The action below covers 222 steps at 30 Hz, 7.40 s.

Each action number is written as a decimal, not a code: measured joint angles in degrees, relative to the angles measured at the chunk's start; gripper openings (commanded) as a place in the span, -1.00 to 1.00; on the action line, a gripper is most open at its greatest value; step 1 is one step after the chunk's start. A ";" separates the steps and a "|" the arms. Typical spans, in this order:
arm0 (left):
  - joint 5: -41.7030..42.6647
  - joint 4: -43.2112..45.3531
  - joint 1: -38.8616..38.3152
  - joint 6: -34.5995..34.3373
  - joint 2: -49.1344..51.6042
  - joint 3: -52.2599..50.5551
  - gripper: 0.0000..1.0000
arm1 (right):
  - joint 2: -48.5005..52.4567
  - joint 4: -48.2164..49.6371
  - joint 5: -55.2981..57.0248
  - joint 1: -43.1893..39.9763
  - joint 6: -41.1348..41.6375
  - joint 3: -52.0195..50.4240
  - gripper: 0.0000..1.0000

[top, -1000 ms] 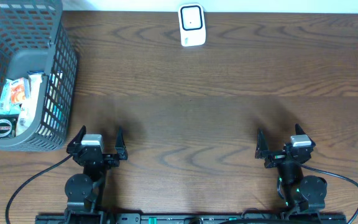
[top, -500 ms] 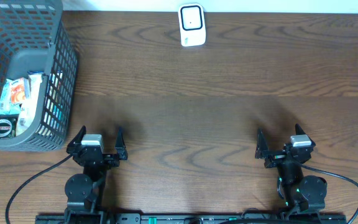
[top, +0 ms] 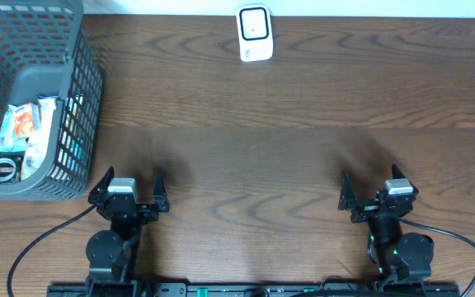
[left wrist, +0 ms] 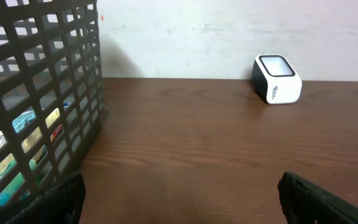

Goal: Scan the item barcode

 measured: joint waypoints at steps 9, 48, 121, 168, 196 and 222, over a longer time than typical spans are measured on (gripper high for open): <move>0.00 0.00 0.00 0.00 0.00 0.00 0.95 | 0.00 0.00 0.00 0.00 0.00 0.00 0.98; 21.97 32.11 -0.04 -29.46 1.42 7.17 0.95 | 0.00 0.02 0.00 0.00 0.00 0.00 0.99; -17.49 -55.84 26.82 -6.51 96.24 109.72 0.95 | 0.00 0.00 0.00 0.00 0.00 -0.02 0.98; 1.81 -62.58 33.66 7.39 119.69 100.56 0.66 | 0.00 0.00 0.00 0.00 0.00 -0.02 0.98; -0.24 -47.12 33.81 8.35 116.43 89.24 -0.86 | 0.00 0.00 0.00 0.00 0.00 -0.02 0.98; 15.39 -32.11 33.66 -1.44 78.95 87.43 -0.85 | 0.00 0.00 0.00 0.00 0.00 -0.02 0.98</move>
